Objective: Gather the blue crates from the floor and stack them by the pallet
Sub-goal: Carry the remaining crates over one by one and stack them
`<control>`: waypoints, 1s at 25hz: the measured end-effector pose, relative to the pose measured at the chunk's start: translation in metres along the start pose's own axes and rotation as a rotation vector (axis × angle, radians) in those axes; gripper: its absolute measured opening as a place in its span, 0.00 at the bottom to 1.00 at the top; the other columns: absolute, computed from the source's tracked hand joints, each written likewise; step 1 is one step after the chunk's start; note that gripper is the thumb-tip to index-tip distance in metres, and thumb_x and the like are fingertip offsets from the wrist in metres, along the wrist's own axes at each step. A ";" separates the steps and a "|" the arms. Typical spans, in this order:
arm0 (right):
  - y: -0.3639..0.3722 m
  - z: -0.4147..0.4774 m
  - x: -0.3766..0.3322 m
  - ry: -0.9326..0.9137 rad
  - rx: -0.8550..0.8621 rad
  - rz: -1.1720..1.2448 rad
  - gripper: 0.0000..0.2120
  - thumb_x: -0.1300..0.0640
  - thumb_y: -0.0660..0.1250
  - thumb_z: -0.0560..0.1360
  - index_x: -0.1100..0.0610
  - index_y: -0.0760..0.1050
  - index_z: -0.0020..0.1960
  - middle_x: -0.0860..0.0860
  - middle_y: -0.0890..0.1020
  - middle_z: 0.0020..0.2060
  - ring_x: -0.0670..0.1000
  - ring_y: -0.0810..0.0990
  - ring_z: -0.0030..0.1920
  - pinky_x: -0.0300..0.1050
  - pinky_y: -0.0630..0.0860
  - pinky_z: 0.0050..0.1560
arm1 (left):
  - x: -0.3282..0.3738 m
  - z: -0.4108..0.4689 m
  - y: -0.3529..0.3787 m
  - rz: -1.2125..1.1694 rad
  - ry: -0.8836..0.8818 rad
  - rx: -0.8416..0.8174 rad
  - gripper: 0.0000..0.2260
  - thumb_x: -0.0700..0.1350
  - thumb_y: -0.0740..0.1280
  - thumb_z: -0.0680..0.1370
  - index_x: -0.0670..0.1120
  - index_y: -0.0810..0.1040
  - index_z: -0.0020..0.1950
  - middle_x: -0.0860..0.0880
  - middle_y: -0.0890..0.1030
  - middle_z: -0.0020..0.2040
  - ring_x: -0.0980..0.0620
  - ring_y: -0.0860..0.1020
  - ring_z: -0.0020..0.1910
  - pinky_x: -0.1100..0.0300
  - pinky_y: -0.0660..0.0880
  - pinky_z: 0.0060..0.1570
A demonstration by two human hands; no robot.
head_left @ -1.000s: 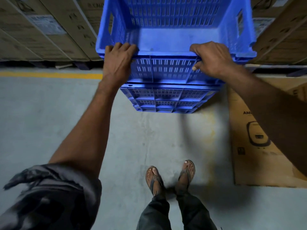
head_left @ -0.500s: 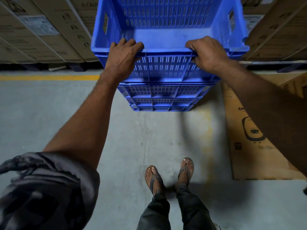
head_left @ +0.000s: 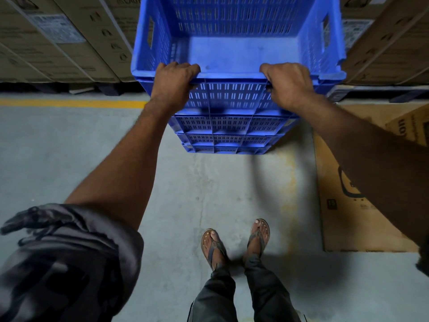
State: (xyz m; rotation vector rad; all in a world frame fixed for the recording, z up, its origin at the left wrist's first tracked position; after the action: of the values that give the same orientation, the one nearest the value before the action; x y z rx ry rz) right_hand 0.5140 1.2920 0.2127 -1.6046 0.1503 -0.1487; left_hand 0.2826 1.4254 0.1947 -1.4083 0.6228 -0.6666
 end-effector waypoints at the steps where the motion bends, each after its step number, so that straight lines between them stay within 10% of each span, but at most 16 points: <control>1: 0.001 -0.001 -0.001 0.005 -0.007 -0.008 0.12 0.69 0.68 0.71 0.57 0.68 0.48 0.59 0.76 0.36 0.61 0.74 0.37 0.49 0.67 0.37 | 0.003 -0.001 0.001 0.004 -0.019 -0.003 0.10 0.46 0.69 0.79 0.45 0.73 0.57 0.41 0.80 0.51 0.37 0.76 0.51 0.45 0.69 0.51; 6: 0.003 0.004 -0.005 0.016 -0.029 -0.014 0.19 0.74 0.67 0.67 0.56 0.69 0.51 0.58 0.77 0.44 0.62 0.76 0.48 0.55 0.72 0.51 | 0.008 -0.001 -0.001 -0.014 -0.059 -0.079 0.18 0.50 0.70 0.78 0.46 0.72 0.65 0.41 0.78 0.58 0.36 0.76 0.57 0.42 0.68 0.57; 10: 0.011 -0.015 -0.001 0.117 0.026 0.017 0.27 0.56 0.76 0.65 0.50 0.71 0.62 0.54 0.74 0.59 0.60 0.70 0.62 0.61 0.63 0.63 | 0.007 -0.010 -0.005 -0.077 -0.055 -0.112 0.26 0.66 0.56 0.81 0.50 0.71 0.70 0.42 0.77 0.60 0.38 0.74 0.59 0.43 0.67 0.58; 15: 0.015 -0.022 0.000 0.155 0.100 0.074 0.27 0.42 0.75 0.69 0.51 0.69 0.60 0.55 0.73 0.57 0.61 0.70 0.59 0.60 0.63 0.60 | 0.010 -0.009 -0.003 -0.039 -0.075 -0.124 0.25 0.64 0.52 0.83 0.46 0.73 0.64 0.41 0.77 0.56 0.38 0.74 0.55 0.44 0.67 0.55; 25: 0.014 -0.016 0.005 0.113 0.067 0.041 0.25 0.46 0.74 0.72 0.52 0.68 0.62 0.56 0.71 0.57 0.62 0.69 0.59 0.61 0.63 0.61 | 0.007 -0.005 0.001 -0.032 -0.088 -0.098 0.27 0.66 0.51 0.82 0.46 0.73 0.63 0.40 0.76 0.56 0.37 0.74 0.55 0.43 0.67 0.55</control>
State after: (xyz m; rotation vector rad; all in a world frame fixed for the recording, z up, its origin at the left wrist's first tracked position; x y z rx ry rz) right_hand 0.5154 1.2751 0.1991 -1.5255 0.2631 -0.2105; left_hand 0.2836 1.4169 0.1939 -1.5331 0.5701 -0.6025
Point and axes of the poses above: each hand's wrist, its own z-axis towards the middle knuckle, its own y-axis out of the palm, x = y × z, the point moved 4 cm from there along z, towards the middle knuckle
